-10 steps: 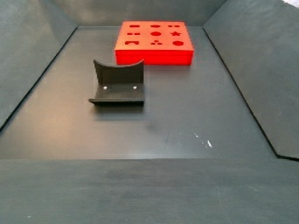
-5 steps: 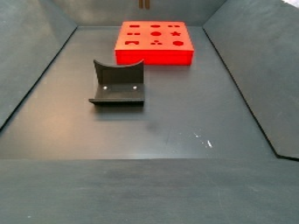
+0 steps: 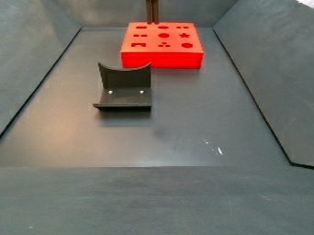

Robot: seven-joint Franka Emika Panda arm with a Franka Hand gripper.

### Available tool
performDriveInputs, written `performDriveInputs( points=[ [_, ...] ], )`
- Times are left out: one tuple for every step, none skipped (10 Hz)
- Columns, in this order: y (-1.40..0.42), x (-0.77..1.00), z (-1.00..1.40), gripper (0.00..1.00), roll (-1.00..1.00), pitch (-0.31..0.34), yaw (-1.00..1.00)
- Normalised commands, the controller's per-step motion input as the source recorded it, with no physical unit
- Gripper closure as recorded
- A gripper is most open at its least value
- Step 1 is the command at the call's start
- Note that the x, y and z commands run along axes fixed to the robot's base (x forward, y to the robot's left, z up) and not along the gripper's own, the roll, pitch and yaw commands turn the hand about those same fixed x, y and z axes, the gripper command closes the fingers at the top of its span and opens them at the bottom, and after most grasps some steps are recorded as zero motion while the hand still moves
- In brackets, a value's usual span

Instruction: Insert the 3 prong object.

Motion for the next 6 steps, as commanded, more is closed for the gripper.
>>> performDriveInputs(
  points=[
    [0.10,0.00,-0.25,1.00,0.04,0.000,0.19],
    [0.23,-0.05,-0.38,1.00,0.03,0.000,0.18],
    [0.32,-0.16,-0.47,1.00,0.00,0.000,0.15],
    [0.15,-0.02,-0.35,1.00,-0.08,0.000,0.21],
    [0.00,-0.04,-0.14,1.00,-0.06,-0.020,0.08],
    [-0.14,-0.03,-0.05,1.00,0.03,-0.104,0.00]
  ],
)
